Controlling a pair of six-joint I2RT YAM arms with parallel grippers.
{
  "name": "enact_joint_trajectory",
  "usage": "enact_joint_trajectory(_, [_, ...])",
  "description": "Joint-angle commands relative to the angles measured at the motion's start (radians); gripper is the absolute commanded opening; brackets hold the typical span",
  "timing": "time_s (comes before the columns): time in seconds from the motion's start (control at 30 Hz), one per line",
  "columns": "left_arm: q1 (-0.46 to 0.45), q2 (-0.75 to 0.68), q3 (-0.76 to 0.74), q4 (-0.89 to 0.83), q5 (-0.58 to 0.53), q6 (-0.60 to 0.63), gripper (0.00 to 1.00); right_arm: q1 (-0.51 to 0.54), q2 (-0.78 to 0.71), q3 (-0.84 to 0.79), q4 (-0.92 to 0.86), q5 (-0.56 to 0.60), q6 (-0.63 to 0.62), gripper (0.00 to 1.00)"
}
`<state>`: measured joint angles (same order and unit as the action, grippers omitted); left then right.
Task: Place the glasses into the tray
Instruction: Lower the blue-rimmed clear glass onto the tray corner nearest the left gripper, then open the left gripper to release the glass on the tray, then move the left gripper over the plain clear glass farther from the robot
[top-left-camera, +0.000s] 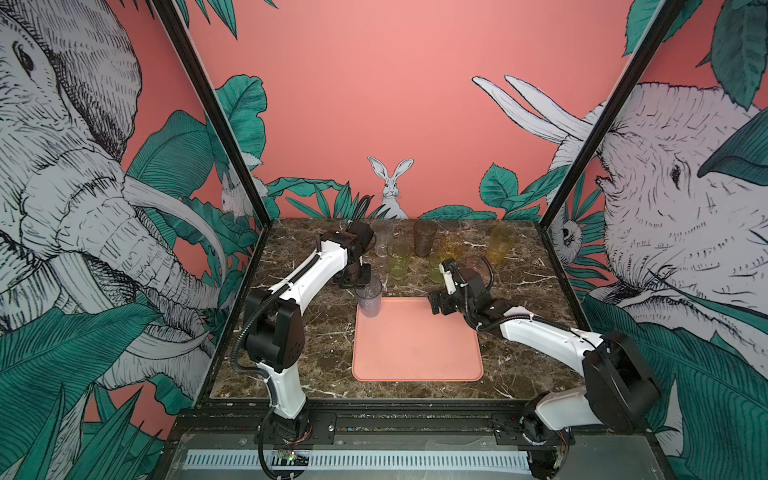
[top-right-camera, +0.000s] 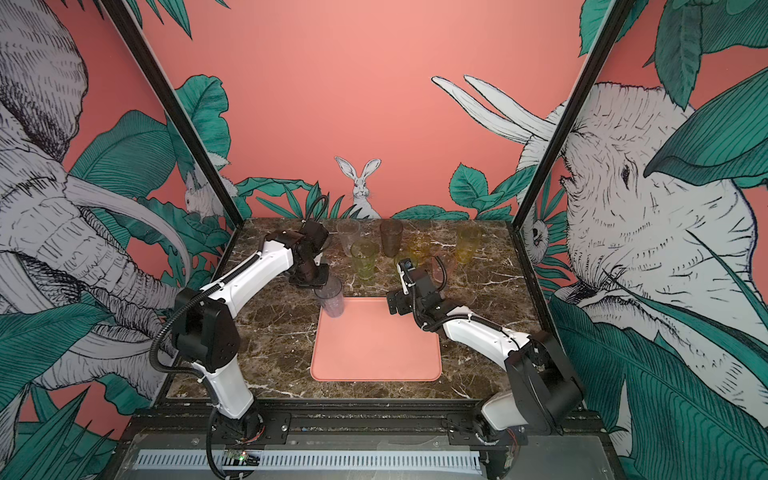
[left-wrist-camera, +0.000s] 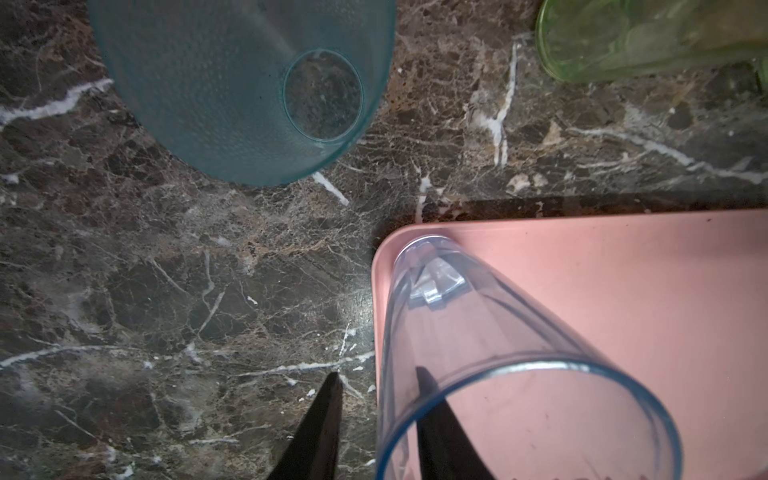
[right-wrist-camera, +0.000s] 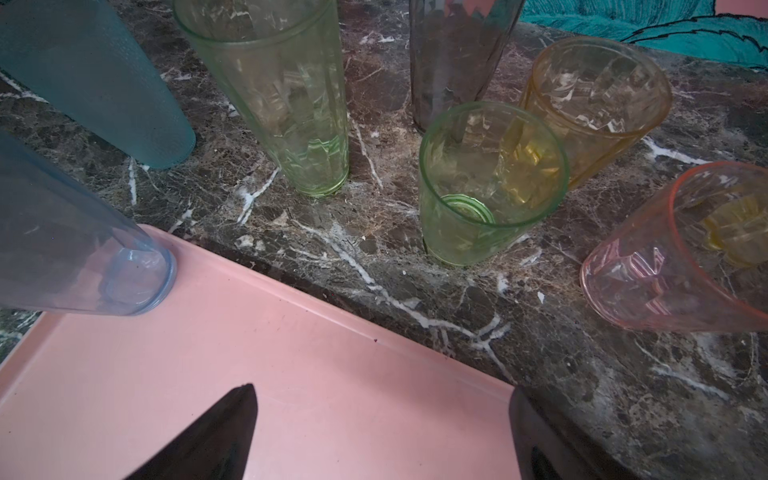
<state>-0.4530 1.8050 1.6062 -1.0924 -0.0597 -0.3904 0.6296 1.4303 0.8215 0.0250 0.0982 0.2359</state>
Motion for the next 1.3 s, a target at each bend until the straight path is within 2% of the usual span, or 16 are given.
enact_joint_trajectory(0.0, [-0.003,-0.049,0.034,-0.014,0.001,0.001,0.38,0.007,0.009,0.008,0.016,0.018,0.006,0.97])
enact_joint_trajectory(0.67, [-0.002,-0.102,0.145,-0.056,-0.036,0.019,0.46,0.009,-0.016,-0.009,0.035,0.023,0.007,0.97])
enact_joint_trajectory(1.27, [-0.002,-0.041,0.344,-0.055,-0.075,0.019,0.48,0.009,-0.085,-0.064,0.096,0.02,-0.002,0.97])
